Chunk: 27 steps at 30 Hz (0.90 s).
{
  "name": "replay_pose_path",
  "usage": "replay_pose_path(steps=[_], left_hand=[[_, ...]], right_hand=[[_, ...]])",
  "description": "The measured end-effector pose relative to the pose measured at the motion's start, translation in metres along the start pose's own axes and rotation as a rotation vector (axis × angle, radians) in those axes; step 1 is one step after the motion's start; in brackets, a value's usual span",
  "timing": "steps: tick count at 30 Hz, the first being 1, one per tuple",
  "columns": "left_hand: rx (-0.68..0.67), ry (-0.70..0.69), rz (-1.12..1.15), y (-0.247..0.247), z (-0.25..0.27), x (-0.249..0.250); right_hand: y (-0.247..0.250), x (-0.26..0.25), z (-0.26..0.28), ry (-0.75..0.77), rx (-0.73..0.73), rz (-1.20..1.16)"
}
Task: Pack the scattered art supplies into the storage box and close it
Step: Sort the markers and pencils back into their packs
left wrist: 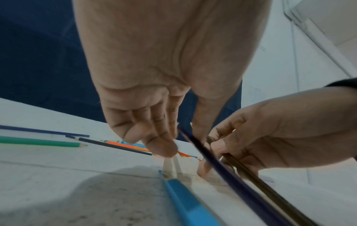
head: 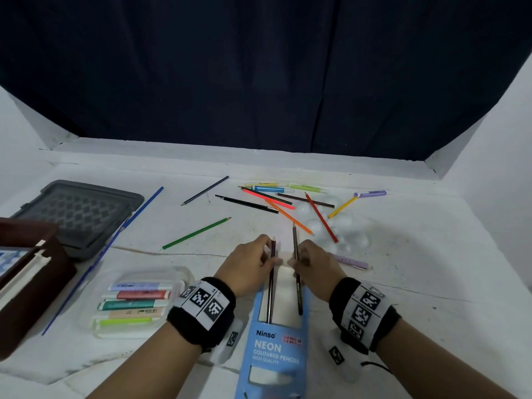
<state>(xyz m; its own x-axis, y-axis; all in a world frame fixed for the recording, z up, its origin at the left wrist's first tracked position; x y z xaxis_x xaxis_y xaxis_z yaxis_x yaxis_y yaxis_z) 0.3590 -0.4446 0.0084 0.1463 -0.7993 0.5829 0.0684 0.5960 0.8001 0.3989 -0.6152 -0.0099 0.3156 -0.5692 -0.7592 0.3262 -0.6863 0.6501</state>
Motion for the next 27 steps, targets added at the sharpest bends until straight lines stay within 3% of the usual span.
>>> replay_pose_path(steps=[2,6,11,18,23,27], left_hand=[[-0.030,0.005,-0.119,-0.001,0.000,-0.002],[-0.053,-0.042,-0.265,-0.004,0.007,-0.012],[-0.113,-0.013,-0.303,-0.003,0.034,-0.016],[-0.193,0.002,-0.218,-0.009,0.061,-0.027],[-0.151,0.015,-0.096,-0.013,0.073,-0.028],[-0.139,-0.007,-0.124,-0.016,0.072,-0.023]], right_hand=[[-0.006,0.001,-0.007,-0.026,-0.019,-0.013],[-0.014,-0.002,-0.014,-0.011,-0.077,0.181],[-0.015,-0.008,-0.008,0.028,-0.091,0.016],[-0.017,-0.009,0.020,0.317,-0.446,0.399],[-0.018,-0.011,0.028,0.346,-0.396,0.407],[-0.019,-0.015,0.030,0.373,-0.401,0.401]])
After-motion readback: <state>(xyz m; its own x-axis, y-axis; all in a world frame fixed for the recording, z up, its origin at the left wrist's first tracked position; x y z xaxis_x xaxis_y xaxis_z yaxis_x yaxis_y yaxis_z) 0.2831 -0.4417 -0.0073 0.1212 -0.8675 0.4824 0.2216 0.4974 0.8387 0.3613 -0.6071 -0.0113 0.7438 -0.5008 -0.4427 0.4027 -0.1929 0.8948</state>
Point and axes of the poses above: each hand's wrist, its own z-axis away from the middle knuckle, its own y-axis out of the back of the hand, x = y × z, the point moved 1 cm from there along -z, towards the middle knuckle, and after that the axes turned 11 degrees about y, right-handed, at the moved point
